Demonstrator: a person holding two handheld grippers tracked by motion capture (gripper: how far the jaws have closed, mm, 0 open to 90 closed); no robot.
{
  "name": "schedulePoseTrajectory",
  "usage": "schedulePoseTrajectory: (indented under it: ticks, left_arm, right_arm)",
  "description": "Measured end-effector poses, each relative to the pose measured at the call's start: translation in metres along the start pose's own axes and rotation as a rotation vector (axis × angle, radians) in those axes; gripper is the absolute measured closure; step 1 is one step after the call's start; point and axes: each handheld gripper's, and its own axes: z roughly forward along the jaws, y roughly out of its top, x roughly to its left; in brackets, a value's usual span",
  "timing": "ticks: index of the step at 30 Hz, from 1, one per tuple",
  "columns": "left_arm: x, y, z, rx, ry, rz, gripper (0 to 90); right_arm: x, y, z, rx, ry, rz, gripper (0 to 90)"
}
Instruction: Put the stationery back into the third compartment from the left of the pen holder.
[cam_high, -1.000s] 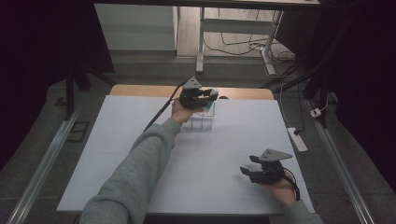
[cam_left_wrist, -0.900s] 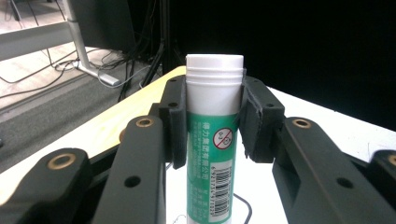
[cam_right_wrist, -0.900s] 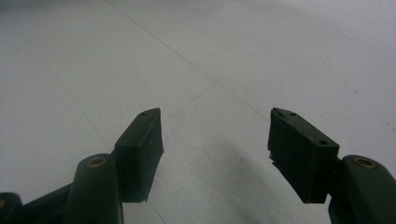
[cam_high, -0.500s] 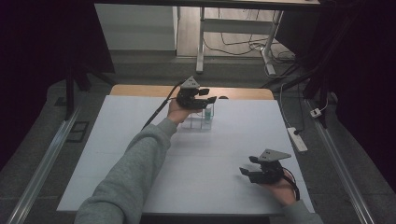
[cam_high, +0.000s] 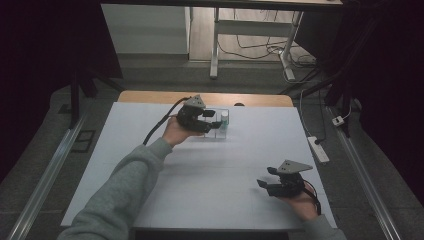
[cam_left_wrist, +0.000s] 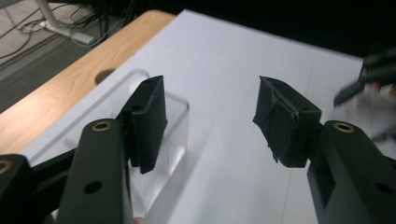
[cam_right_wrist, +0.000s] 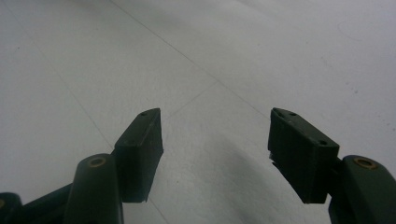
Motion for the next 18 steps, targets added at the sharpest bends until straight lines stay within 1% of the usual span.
schedulePoseTrajectory:
  ticks: [2, 3, 5, 6, 8, 10, 11, 13, 14, 16, 18]
  left_arm:
    - [-0.006, -0.012, -0.011, -0.002, 0.003, -0.013, 41.4]
    - [-0.008, -0.019, -0.018, -0.007, 0.011, -0.027, 41.4]
    - [-0.011, -0.035, -0.032, -0.013, 0.038, -0.062, 41.2]
    - [-0.013, -0.043, -0.039, -0.008, 0.054, -0.076, 41.1]
    - [-0.019, -0.058, -0.051, 0.016, 0.087, -0.065, 40.4]
    - [-0.026, -0.071, -0.062, 0.026, 0.100, -0.058, 39.9]
    - [-0.030, -0.076, -0.068, 0.023, 0.112, -0.058, 39.7]
    - [-0.036, -0.087, -0.078, 0.002, 0.115, -0.082, 39.7]
    - [-0.038, -0.093, -0.083, -0.001, 0.122, -0.090, 39.6]
    - [-0.043, -0.102, -0.091, 0.012, 0.140, -0.087, 38.7]
    - [-0.048, -0.111, -0.098, 0.019, 0.165, -0.096, 38.7]
  right_arm:
    - [0.000, 0.000, -0.001, -0.004, -0.005, -0.002, 34.4]
    - [0.000, 0.000, -0.002, -0.005, -0.002, -0.005, 34.4]
    - [0.000, 0.000, -0.002, -0.010, 0.001, -0.004, 34.4]
    - [0.000, 0.000, -0.002, -0.011, 0.002, -0.004, 34.4]
    - [0.000, 0.000, -0.002, -0.010, 0.003, -0.004, 34.4]
    - [0.000, 0.000, -0.002, -0.010, 0.002, -0.004, 34.4]
    - [0.001, 0.000, -0.002, -0.011, 0.002, -0.001, 34.4]
    - [0.001, 0.001, -0.002, -0.011, -0.002, -0.002, 34.5]
    - [0.001, 0.001, -0.002, -0.009, -0.005, -0.003, 34.5]
    - [0.001, 0.001, -0.002, -0.008, -0.006, -0.003, 34.5]
    - [0.001, 0.001, -0.002, -0.007, -0.007, -0.003, 34.4]
